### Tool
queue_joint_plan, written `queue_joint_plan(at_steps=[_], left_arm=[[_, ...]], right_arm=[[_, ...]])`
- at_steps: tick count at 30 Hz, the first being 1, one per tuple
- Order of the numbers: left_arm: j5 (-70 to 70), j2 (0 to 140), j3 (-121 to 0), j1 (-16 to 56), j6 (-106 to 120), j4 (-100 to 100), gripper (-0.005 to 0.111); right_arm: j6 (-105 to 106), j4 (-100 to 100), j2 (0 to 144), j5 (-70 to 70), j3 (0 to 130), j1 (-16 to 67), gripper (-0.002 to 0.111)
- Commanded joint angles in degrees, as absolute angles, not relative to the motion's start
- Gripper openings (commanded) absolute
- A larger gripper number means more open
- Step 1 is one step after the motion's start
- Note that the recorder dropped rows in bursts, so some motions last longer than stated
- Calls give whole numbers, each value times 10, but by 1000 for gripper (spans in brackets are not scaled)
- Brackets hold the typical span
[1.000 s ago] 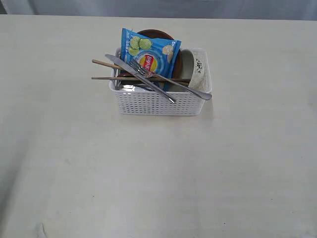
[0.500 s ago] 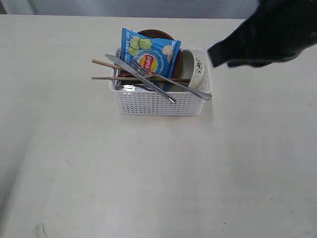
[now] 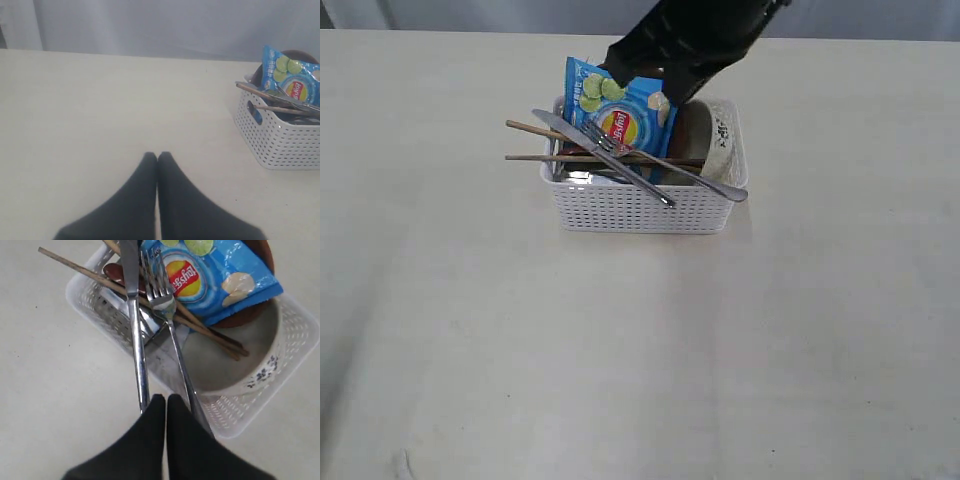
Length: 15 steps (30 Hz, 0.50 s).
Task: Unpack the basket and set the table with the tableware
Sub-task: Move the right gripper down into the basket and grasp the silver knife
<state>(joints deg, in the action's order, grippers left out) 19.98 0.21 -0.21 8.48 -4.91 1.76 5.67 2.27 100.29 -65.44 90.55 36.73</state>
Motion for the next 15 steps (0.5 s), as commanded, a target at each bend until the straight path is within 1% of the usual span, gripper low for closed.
queue_joint_plan(at_steps=[1, 10, 12, 15], left_arm=[[199, 0, 0, 87, -47, 17, 0], [199, 0, 0, 87, -47, 17, 0], [199, 0, 0, 87, -47, 17, 0], [199, 0, 0, 87, -47, 17, 0]], right_arm=[[121, 98, 1071, -695, 968, 369, 2], [133, 106, 1131, -679, 979, 367, 2], [141, 106, 1141, -673, 979, 368, 8], [145, 106, 1155, -666, 979, 368, 27]])
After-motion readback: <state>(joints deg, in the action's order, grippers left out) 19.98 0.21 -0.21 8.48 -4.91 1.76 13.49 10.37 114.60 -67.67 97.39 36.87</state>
